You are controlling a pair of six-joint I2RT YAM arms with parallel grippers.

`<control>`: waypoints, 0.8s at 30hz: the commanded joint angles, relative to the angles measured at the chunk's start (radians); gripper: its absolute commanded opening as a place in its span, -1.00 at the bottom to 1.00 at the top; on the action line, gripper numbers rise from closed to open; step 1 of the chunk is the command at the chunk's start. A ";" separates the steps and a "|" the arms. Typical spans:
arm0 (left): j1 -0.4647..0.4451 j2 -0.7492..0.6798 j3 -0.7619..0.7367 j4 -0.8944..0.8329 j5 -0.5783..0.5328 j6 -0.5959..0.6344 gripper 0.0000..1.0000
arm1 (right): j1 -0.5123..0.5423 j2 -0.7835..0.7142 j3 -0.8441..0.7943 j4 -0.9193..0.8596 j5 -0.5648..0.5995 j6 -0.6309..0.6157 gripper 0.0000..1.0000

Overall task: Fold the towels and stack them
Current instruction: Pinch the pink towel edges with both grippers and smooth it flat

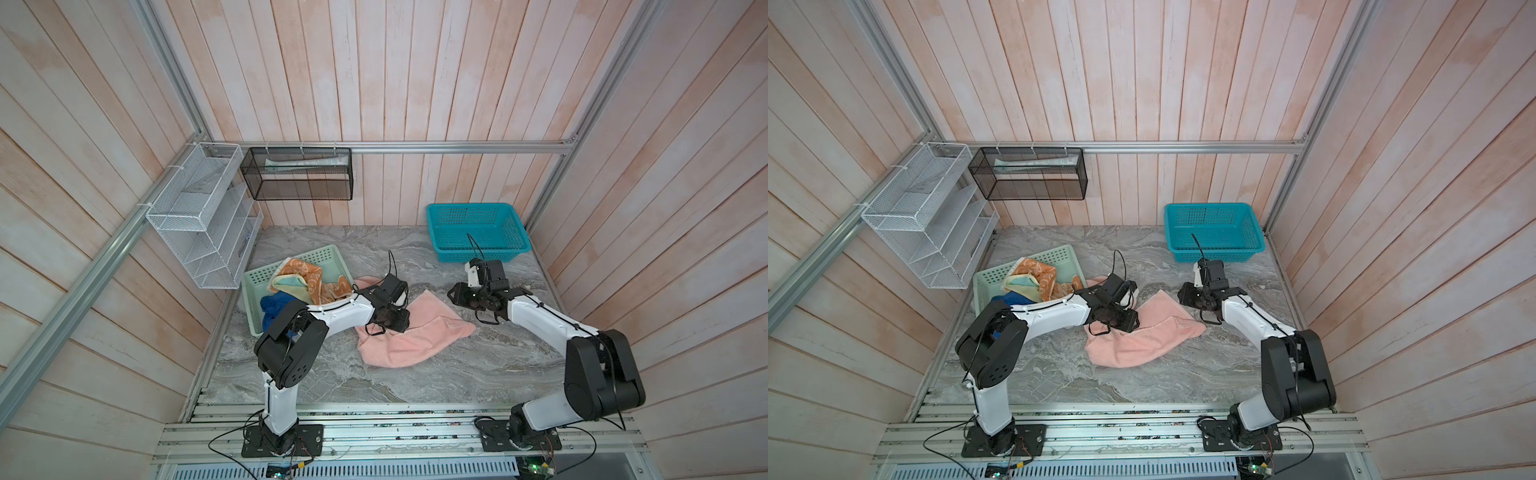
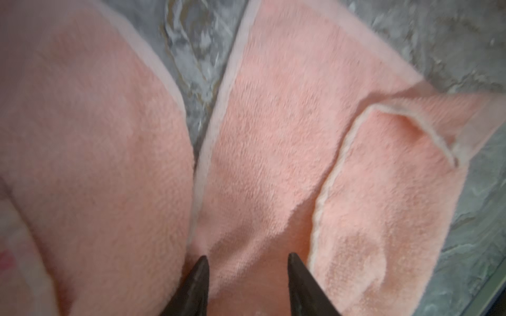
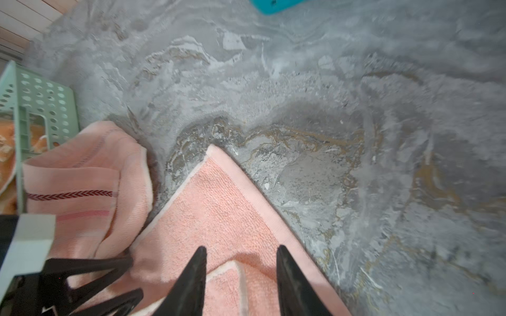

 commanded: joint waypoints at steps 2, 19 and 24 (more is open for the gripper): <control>0.023 0.109 0.201 0.017 -0.029 0.098 0.11 | -0.016 -0.108 -0.066 -0.111 -0.052 0.102 -0.06; -0.010 0.540 0.696 -0.115 -0.077 0.390 0.55 | -0.013 -0.245 -0.390 0.102 -0.191 0.367 0.05; -0.034 0.596 0.745 -0.186 -0.151 0.426 0.52 | -0.013 -0.192 -0.385 0.142 -0.192 0.360 0.05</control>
